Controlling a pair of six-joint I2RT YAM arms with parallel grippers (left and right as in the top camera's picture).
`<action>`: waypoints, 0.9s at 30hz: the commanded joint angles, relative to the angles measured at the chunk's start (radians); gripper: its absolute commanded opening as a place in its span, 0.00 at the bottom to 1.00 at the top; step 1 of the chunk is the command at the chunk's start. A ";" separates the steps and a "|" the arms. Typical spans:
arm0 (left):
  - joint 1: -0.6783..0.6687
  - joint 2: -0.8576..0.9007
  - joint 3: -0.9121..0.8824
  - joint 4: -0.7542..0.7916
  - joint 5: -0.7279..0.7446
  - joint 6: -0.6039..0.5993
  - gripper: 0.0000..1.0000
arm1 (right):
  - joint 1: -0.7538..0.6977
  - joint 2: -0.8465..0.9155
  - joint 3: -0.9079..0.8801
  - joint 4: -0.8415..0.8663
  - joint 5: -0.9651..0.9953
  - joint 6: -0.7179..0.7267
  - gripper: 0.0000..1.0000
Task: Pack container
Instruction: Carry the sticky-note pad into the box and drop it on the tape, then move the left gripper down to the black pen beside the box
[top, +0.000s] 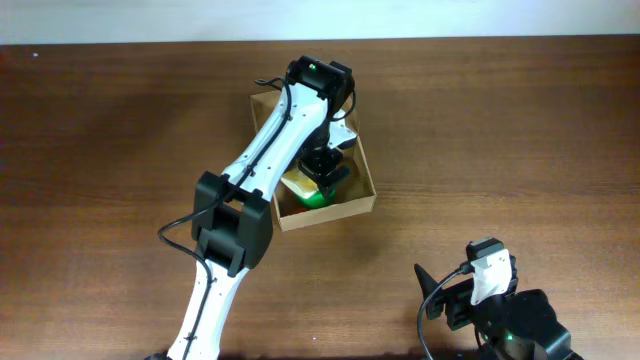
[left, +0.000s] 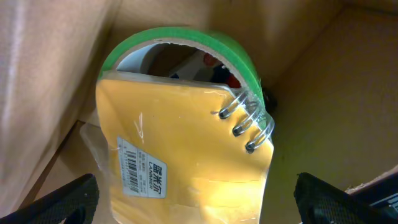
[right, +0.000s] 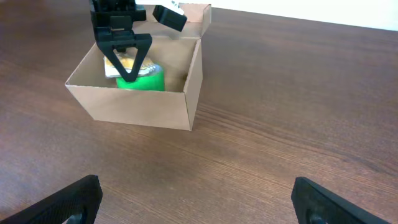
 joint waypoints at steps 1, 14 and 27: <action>-0.005 0.011 0.003 -0.004 0.003 0.005 1.00 | -0.004 -0.007 -0.003 0.002 0.016 0.008 0.99; 0.006 -0.197 0.113 -0.003 -0.096 -0.055 1.00 | -0.004 -0.007 -0.003 0.003 0.016 0.008 0.99; 0.316 -0.578 -0.002 -0.003 -0.125 -0.356 1.00 | -0.004 -0.007 -0.003 0.003 0.016 0.008 0.99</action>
